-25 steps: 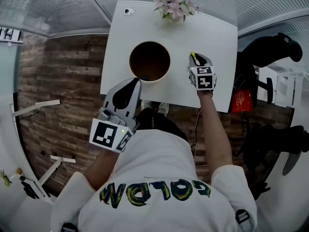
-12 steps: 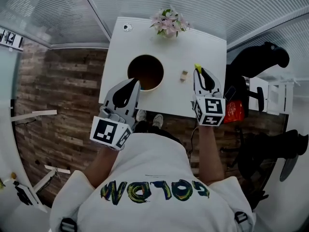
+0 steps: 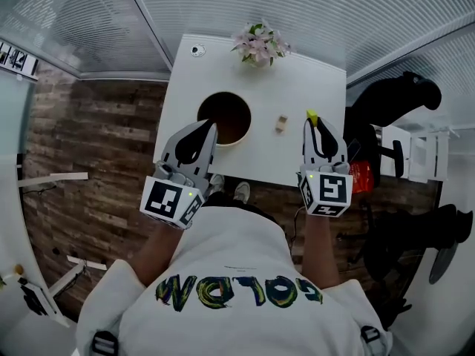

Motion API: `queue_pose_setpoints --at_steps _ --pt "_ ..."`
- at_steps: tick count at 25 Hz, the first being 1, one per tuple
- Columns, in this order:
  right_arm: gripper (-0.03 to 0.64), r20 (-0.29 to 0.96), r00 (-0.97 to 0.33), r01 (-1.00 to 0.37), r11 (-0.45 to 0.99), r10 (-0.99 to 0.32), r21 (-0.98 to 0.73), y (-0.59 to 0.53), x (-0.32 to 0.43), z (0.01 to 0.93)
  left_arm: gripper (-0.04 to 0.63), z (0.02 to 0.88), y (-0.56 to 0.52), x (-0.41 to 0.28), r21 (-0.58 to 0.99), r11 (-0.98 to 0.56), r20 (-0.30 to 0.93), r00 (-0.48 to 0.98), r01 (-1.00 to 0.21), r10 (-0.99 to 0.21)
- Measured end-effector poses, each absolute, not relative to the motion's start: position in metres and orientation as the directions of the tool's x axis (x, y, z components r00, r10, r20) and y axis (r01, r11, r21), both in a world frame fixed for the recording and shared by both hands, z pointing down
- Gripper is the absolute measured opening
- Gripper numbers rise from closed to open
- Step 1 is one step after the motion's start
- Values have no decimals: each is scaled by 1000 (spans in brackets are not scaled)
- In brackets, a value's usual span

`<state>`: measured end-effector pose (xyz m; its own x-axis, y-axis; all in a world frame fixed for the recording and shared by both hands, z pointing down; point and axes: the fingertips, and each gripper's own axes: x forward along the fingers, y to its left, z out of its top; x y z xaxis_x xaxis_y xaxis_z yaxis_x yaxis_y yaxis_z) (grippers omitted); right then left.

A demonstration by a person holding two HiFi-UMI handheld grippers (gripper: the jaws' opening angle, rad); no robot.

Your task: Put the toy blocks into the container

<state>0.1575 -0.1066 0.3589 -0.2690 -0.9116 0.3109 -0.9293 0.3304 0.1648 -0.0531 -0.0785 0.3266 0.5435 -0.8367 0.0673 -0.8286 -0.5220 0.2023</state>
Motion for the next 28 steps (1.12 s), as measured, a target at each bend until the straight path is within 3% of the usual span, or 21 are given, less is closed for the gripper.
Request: queue_pose_setpoints --at_steps 19,28 --pt "72 279 -508 -819 557 -815 137 -104 49 340 12 329 -55 -122 204 -357 79 379 -911 -922" --pt "72 360 -559 -761 635 -747 137 -119 20 385 12 328 -58 -115 207 -380 68 401 -902 -914"
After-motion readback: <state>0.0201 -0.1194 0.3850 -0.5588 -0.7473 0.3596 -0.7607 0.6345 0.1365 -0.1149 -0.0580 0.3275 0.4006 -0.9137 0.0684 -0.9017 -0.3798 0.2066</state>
